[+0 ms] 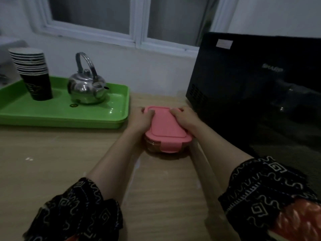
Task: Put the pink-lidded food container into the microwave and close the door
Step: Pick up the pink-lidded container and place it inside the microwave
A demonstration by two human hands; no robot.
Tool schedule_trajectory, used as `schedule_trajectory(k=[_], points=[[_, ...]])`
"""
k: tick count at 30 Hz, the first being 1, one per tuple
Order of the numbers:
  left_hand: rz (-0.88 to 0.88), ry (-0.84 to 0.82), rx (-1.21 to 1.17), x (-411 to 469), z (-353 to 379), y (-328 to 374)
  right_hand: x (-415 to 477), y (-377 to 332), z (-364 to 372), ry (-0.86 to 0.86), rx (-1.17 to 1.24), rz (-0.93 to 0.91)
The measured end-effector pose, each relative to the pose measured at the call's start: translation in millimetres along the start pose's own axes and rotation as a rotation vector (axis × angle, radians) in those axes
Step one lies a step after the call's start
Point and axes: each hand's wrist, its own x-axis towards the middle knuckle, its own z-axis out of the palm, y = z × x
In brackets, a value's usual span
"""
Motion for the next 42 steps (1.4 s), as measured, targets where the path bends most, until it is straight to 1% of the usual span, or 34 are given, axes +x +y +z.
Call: schedule_trajectory(k=[3, 5, 7, 11, 14, 16, 18, 24, 30, 33, 38, 42], points=[[-0.235, -0.057, -0.364, -13, 2, 5, -1, 4, 1, 0.052, 0.095, 0.047], [-0.296, -0.081, -0.468, -21, -1, 8, -7, 3, 1, 0.073, 0.111, 0.043], [-0.278, -0.057, -0.474, -31, -8, 12, -15, 1, 3, 0.083, 0.15, 0.047], [-0.203, 0.005, -0.397, -54, -25, 20, -42, -5, 2, 0.093, 0.252, 0.08], [-0.197, 0.025, -0.421, -77, -44, 33, -68, -18, -3, 0.108, 0.31, 0.089], [-0.199, 0.061, -0.45, -95, -61, 46, -91, -33, -11, 0.084, 0.348, 0.042], [-0.167, 0.1, -0.478, -113, -78, 58, -110, -50, -21, 0.058, 0.375, -0.023], [-0.085, 0.209, -0.54, -186, -119, 95, -186, -83, -54, -0.006, 0.42, -0.138], [-0.09, 0.192, -0.555, -260, -148, 120, -258, -93, -90, -0.035, 0.456, -0.259], [-0.03, 0.249, -0.558, -291, -153, 142, -287, -100, -117, -0.033, 0.504, -0.327], [0.041, 0.325, -0.601, -331, -152, 190, -320, -112, -174, -0.078, 0.587, -0.432], [0.103, 0.309, -0.594, -354, -133, 241, -334, -113, -229, -0.01, 0.606, -0.485]])
